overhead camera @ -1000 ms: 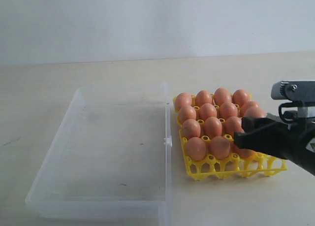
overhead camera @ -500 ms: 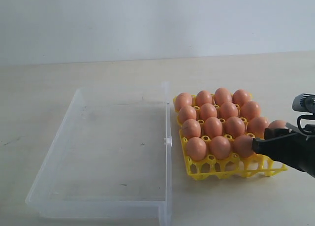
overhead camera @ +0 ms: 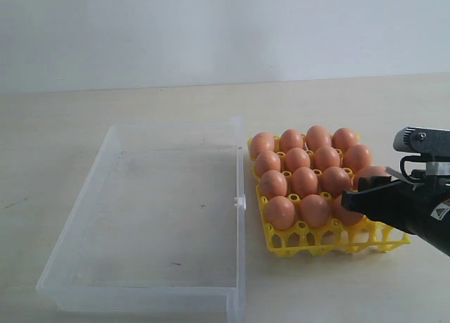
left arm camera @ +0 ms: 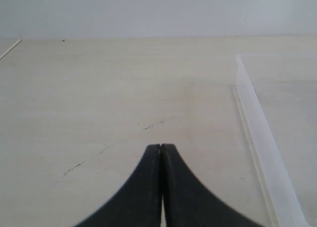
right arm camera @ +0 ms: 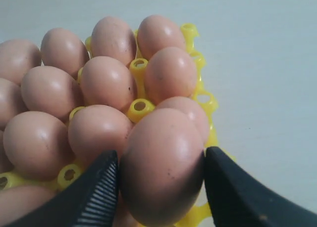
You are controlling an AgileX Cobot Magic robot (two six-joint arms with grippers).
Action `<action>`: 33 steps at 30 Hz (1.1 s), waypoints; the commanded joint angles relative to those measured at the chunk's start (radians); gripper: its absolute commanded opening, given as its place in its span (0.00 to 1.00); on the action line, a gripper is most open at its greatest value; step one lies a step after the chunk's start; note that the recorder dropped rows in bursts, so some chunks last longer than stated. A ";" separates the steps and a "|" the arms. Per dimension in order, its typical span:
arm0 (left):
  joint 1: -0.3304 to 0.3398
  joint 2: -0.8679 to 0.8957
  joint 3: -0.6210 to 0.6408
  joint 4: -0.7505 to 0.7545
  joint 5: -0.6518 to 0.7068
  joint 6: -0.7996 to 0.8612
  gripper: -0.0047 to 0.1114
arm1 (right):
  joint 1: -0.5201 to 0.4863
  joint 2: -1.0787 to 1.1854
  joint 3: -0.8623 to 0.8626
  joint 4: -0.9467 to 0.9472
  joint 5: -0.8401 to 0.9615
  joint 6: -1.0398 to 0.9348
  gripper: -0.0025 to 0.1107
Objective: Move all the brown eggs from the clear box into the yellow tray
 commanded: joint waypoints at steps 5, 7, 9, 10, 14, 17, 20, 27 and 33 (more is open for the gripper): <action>-0.009 -0.006 -0.004 -0.006 -0.012 0.000 0.04 | -0.004 0.005 -0.008 0.050 -0.006 -0.035 0.09; -0.009 -0.006 -0.004 -0.006 -0.012 0.000 0.04 | -0.004 0.005 -0.008 0.050 -0.004 -0.040 0.17; -0.009 -0.006 -0.004 -0.006 -0.012 0.000 0.04 | -0.004 0.005 -0.008 0.068 0.001 -0.047 0.31; -0.009 -0.006 -0.004 -0.006 -0.012 0.000 0.04 | -0.004 0.005 -0.008 0.073 0.003 -0.057 0.39; -0.009 -0.006 -0.004 -0.006 -0.012 0.000 0.04 | -0.004 0.005 -0.008 0.080 0.005 -0.064 0.64; -0.009 -0.006 -0.004 -0.006 -0.012 0.000 0.04 | -0.004 0.003 -0.008 0.082 0.005 -0.088 0.62; -0.009 -0.006 -0.004 -0.006 -0.012 0.000 0.04 | -0.004 -0.157 -0.008 0.065 0.093 -0.088 0.27; -0.009 -0.006 -0.004 -0.006 -0.012 0.000 0.04 | -0.004 -0.483 -0.008 -0.022 0.038 -0.218 0.02; -0.009 -0.006 -0.004 -0.006 -0.012 0.000 0.04 | -0.004 -0.580 0.029 -0.082 0.038 -0.216 0.02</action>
